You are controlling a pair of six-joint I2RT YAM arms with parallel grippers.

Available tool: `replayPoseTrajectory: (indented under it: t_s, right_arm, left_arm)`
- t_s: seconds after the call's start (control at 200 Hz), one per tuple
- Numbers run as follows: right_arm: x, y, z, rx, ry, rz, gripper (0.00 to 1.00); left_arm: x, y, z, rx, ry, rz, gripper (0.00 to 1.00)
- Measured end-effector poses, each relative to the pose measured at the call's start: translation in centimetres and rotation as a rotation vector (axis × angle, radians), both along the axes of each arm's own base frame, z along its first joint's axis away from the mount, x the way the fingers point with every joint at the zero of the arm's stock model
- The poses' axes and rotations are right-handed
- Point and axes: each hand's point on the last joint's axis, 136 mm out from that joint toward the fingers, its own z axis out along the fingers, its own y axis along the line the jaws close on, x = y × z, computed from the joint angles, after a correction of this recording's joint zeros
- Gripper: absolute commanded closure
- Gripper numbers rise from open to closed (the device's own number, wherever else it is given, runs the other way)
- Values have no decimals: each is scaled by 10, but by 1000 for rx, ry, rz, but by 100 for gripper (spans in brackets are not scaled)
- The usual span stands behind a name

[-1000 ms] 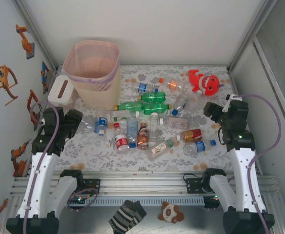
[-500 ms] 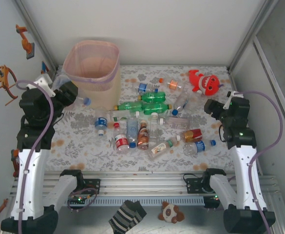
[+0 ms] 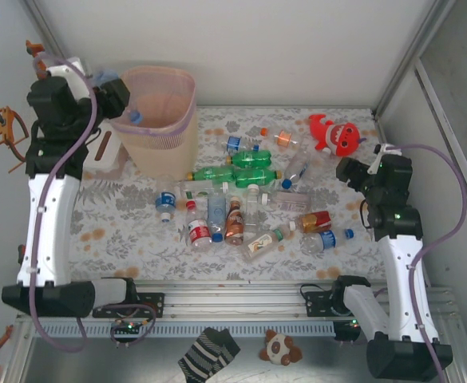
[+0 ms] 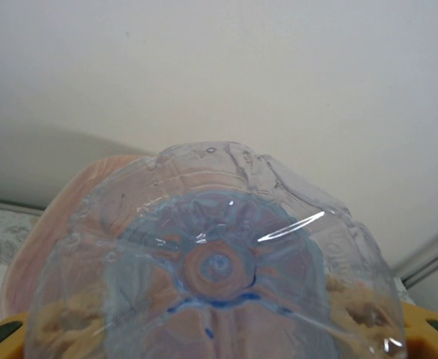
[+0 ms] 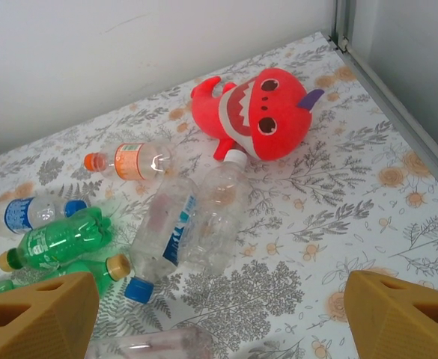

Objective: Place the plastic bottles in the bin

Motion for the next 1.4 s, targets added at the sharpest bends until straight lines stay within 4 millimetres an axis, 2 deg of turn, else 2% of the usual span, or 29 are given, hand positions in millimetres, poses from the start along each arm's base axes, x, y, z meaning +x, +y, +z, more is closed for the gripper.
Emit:
replayPoseTrajectory:
  t_s: [0.22,0.386,0.531,0.731,0.896,1.026,1.242,1.397]
  right_arm:
    - [1,0,2,-1,-2,1,16]
    - [4,-1,10,-6,-16,-1,16]
    - [5,-1,10,-6,-14,-1,16]
    - [9,-1,4,-5,9,-1,16]
    - [12,-1,-1,-4,24,-1,16]
    - [17,-2,-2,-4,25,-1,16]
    - [20,-2,-3,-4,17,-1,16]
    - [23,-1,-13,-1,38,2,16]
  left_arm:
    - [54,-6,-8,90,39,13,56]
    - [97,-11,-29,179,105,35,59]
    - [131,-18,-61,291,186,46,58]
    - [156,-23,-120,446,327,48,56]
    - [170,-18,-166,547,441,60,56]
    - [173,-14,-199,607,530,60,56]
    - [160,-15,-245,671,681,26,54]
    - [152,-13,-277,701,784,3,52]
